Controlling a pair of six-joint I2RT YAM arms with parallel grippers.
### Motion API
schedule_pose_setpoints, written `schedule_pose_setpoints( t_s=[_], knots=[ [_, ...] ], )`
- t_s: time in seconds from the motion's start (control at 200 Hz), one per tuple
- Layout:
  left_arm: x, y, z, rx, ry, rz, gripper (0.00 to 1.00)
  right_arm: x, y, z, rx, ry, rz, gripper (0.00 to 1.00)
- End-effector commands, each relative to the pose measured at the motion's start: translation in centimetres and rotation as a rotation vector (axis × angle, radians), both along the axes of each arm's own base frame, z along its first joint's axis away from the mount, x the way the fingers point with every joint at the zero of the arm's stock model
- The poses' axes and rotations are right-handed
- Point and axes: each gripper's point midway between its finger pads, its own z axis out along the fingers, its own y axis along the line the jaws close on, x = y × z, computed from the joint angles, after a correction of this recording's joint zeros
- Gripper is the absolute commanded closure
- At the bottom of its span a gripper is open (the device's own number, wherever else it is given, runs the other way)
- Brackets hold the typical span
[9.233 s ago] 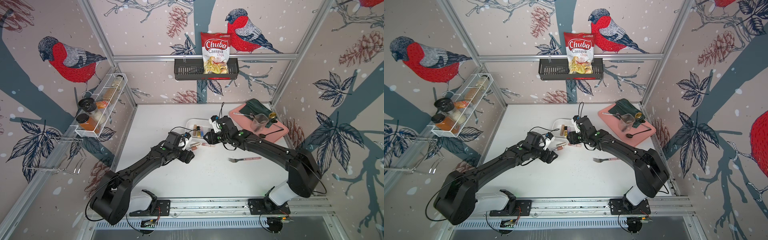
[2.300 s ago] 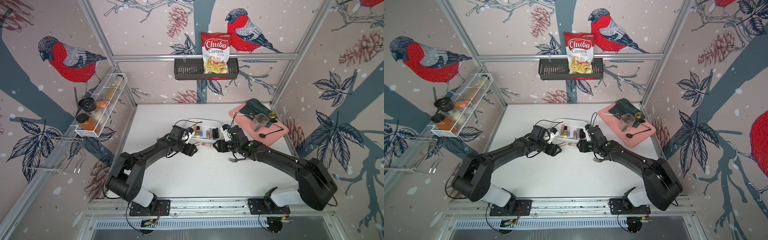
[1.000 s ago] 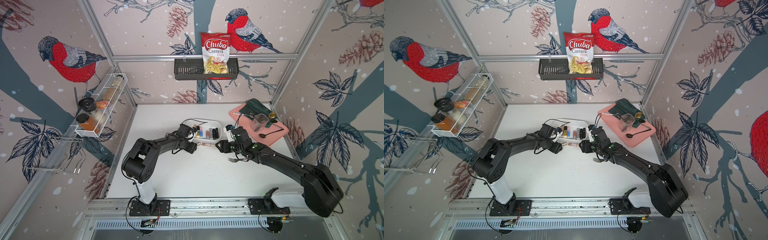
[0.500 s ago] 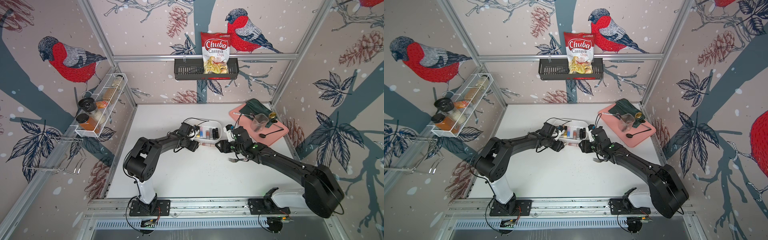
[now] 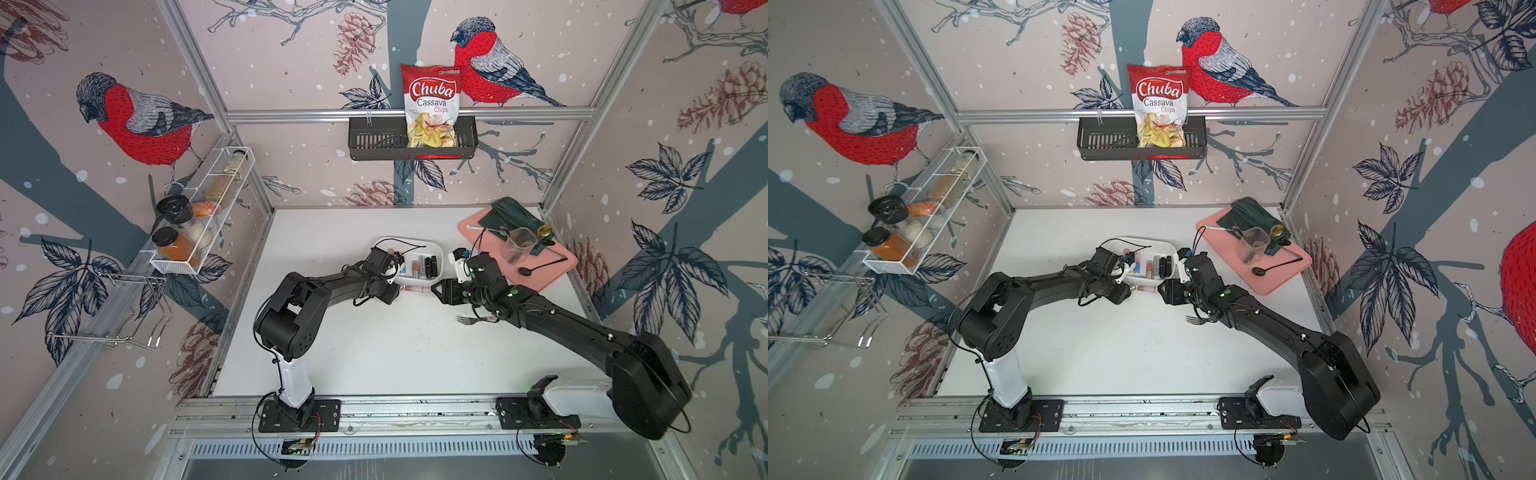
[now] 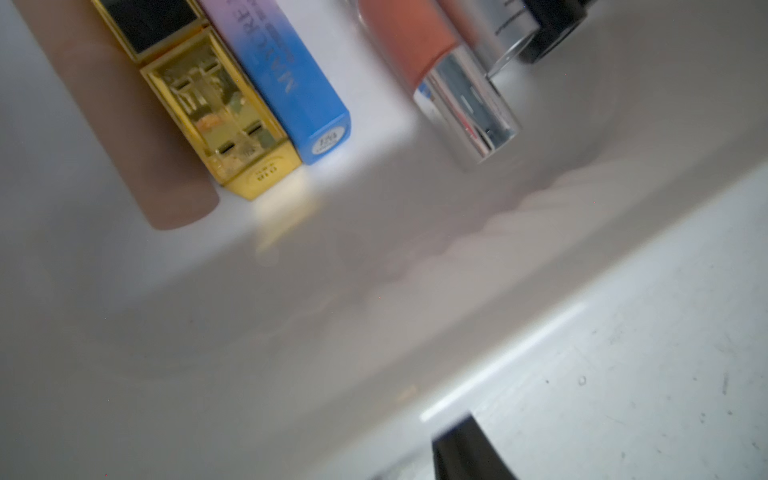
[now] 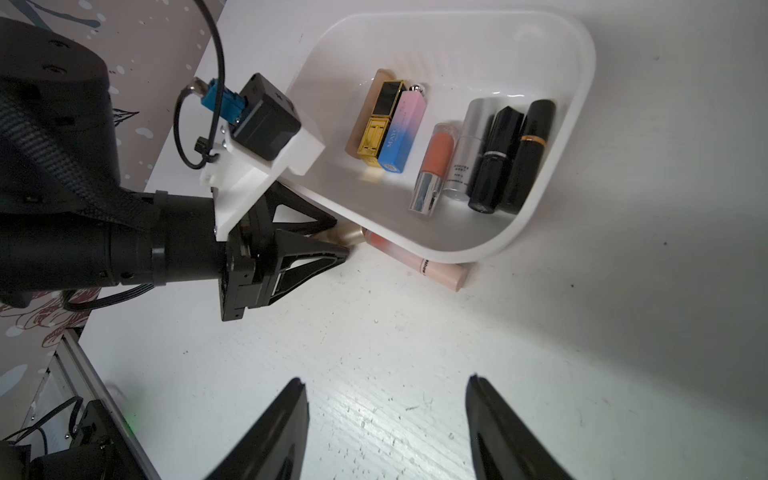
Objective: Put the lipstick into the storage box
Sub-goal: Pick up the lipstick at the center of the board.
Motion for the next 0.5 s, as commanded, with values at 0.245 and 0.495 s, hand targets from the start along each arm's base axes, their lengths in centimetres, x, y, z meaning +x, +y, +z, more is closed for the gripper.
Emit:
schedule_pose_setpoints(
  t_s=[0.245, 0.495],
  knots=[
    [-1.8, 1.2, -1.7, 0.08, 0.102, 0.0, 0.81, 0.4, -0.4, 1.1, 0.045, -0.036, -0.012, 0.36],
    [-3.9, 0.5, 1.0, 0.039, 0.128, -0.025, 0.89, 0.5, -0.6, 0.7, 0.042, -0.03, -0.016, 0.36]
  ],
)
